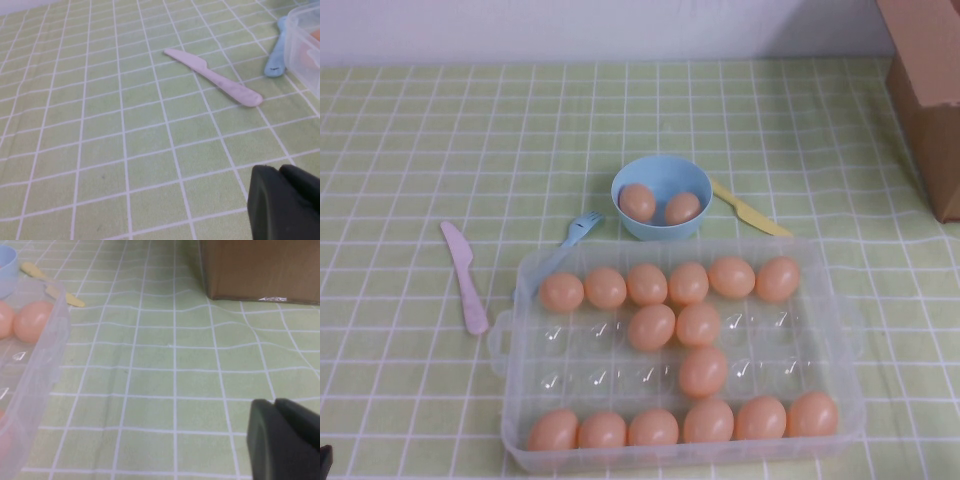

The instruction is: Take an egg out of the egg box

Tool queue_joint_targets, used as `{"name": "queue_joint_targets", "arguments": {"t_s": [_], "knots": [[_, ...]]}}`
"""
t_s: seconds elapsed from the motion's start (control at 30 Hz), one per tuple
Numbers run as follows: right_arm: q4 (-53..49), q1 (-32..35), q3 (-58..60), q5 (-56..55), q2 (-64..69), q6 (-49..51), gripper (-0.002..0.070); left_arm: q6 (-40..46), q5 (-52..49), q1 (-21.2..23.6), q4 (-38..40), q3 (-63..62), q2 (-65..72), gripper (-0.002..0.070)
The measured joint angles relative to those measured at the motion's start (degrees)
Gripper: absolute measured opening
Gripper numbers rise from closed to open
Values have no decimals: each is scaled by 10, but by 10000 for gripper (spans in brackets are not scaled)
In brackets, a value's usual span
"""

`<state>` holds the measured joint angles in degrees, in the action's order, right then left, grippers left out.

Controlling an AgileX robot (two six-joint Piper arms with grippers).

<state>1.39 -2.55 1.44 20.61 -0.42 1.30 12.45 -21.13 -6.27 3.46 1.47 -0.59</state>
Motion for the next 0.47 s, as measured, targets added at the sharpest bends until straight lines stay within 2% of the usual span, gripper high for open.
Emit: {"name": "queue_joint_targets", "arguments": {"t_s": [0.47], "knots": [[0, 16, 0, 1, 0, 1, -17, 0, 0, 0, 0, 0, 0, -4]]}}
